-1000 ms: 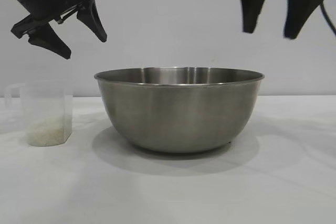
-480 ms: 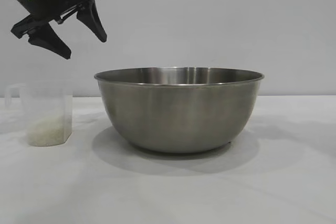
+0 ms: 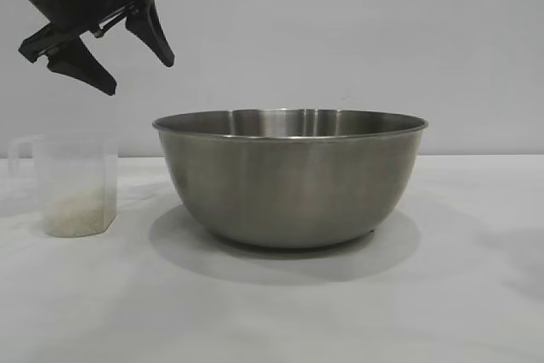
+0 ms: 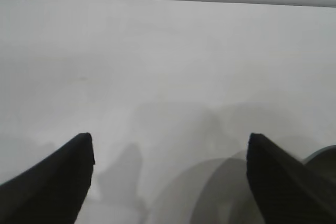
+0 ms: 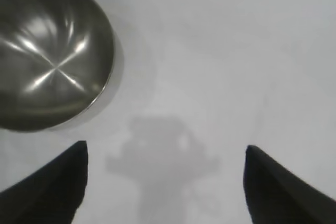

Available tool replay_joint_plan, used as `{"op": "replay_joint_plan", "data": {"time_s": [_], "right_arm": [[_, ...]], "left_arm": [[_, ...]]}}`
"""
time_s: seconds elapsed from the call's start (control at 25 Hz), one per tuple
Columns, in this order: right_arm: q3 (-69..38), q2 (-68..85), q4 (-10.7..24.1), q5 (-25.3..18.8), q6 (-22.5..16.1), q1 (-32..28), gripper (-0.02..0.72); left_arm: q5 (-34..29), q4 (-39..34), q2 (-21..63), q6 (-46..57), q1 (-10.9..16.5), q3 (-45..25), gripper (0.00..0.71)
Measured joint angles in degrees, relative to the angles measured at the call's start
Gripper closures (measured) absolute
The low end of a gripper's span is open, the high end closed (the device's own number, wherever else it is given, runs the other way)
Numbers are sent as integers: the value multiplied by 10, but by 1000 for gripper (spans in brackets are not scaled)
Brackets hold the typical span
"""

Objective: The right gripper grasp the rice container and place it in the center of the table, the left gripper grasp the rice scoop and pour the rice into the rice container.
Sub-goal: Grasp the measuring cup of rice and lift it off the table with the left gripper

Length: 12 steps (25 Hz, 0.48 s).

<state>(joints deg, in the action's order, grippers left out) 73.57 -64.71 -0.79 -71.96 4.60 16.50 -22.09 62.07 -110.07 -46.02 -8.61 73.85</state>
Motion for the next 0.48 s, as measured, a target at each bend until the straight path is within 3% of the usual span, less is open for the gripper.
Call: {"op": "replay_joint_plan", "data": {"time_s": [0.48], "right_arm": [[-261,360,-1,-7,-25,0,182]], "left_arm": [[-1,0,0,0,0,0,179]]}}
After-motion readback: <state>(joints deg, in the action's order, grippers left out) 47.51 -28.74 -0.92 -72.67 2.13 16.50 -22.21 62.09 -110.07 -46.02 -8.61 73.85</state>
